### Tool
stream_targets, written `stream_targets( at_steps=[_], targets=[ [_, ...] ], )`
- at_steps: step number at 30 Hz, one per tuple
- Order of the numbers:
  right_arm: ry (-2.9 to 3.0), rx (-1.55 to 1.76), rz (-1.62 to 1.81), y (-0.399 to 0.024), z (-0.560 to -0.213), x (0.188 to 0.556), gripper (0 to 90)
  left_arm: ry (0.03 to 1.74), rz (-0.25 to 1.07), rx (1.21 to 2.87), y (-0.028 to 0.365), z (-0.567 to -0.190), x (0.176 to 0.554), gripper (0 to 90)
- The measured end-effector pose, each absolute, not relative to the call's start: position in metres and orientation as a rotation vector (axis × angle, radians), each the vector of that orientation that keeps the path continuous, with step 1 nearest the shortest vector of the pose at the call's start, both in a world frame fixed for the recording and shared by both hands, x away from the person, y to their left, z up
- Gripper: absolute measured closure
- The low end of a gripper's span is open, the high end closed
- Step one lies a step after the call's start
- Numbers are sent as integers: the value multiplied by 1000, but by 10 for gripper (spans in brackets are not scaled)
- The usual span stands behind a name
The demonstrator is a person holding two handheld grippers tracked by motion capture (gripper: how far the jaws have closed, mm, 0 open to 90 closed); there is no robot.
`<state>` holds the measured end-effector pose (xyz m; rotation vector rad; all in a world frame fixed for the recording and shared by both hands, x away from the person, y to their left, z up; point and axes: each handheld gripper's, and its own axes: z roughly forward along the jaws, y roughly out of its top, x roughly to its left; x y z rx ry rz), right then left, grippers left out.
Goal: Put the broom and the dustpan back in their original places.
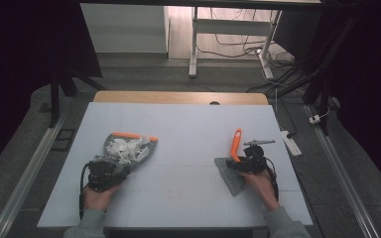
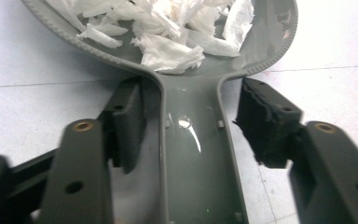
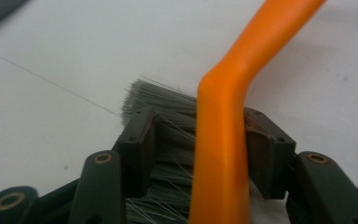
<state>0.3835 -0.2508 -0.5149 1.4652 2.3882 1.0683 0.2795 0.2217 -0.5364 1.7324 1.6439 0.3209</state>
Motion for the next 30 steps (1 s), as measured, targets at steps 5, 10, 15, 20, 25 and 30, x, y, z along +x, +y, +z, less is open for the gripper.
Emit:
stream_targets(
  at_steps=[5,10,15,20,25,30],
  targets=[
    [2384,1463,1064,-250,-515,384,459,1632,339,1728,222,-533,278,305],
    [2352,1450,1011,-249,-512,383,437,1617,358,1744,221,-531,277,258],
    [2336,1434,1017,-251,-507,382,440,1608,360,1761,222,-529,276,245],
    [2312,1385,1017,-252,-504,379,443,1585,370,1754,224,-524,269,242],
    [2304,1299,1044,-253,-498,372,454,1577,371,1760,227,-521,264,240],
    [2319,1239,1108,-254,-494,366,457,1546,385,1766,230,-513,258,240]
  ],
)
